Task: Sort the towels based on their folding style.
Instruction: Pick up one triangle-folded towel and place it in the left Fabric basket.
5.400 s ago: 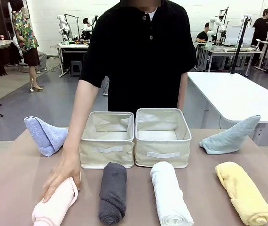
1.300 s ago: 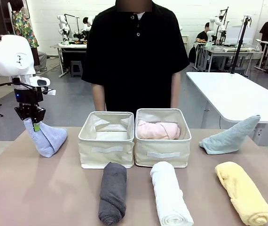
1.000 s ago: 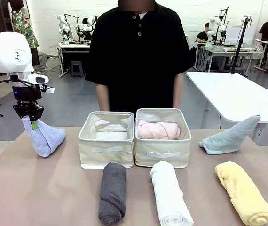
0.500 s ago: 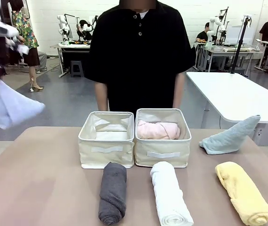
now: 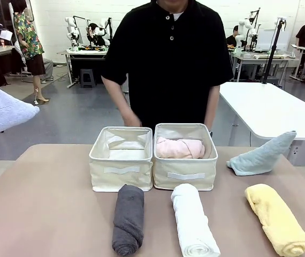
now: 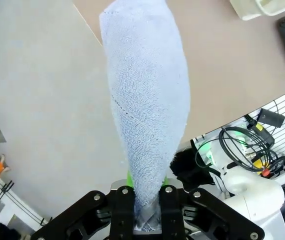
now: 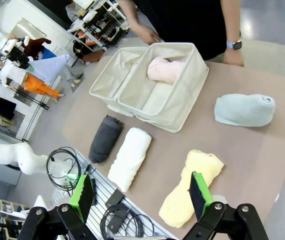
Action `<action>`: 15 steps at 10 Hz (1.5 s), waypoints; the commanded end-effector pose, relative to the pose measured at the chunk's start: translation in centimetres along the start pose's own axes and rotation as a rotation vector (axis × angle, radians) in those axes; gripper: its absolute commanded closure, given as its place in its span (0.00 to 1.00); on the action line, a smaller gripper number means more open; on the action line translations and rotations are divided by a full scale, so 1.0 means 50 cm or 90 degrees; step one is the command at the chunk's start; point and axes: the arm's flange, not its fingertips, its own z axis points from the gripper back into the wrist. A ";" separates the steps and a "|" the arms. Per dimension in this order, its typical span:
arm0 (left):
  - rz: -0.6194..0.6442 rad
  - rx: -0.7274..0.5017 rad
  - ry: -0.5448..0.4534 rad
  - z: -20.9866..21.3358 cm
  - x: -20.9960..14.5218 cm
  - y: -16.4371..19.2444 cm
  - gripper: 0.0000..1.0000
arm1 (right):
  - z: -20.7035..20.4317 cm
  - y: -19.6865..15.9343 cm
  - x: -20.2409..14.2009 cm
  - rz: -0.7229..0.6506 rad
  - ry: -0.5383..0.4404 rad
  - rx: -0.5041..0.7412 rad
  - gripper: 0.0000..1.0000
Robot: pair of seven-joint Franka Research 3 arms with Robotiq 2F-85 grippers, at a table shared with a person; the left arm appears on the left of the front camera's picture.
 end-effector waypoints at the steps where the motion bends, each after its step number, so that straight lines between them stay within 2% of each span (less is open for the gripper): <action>1: -0.005 0.021 0.004 0.007 0.007 -0.001 1.00 | 0.003 -0.001 0.004 0.012 -0.013 0.016 0.00; 4: -0.005 0.021 0.004 0.007 0.007 -0.001 1.00 | 0.003 -0.001 0.004 0.012 -0.013 0.016 0.00; 5: -0.007 0.004 0.003 -0.001 0.009 -0.006 0.84 | 0.003 -0.001 0.004 0.012 -0.013 0.016 0.00; 7: -0.172 0.068 0.031 0.010 0.007 -0.024 0.84 | 0.003 -0.001 0.004 0.012 -0.013 0.016 0.00; 10: -0.417 0.120 0.013 0.045 -0.038 -0.067 0.84 | 0.003 -0.001 0.004 0.012 -0.013 0.016 0.00; 13: -0.582 0.131 -0.012 0.062 -0.036 -0.072 0.84 | 0.003 -0.001 0.004 0.012 -0.013 0.016 0.00; 15: -0.633 0.107 -0.020 0.062 -0.020 -0.071 0.84 | 0.003 -0.001 0.004 0.012 -0.013 0.016 0.00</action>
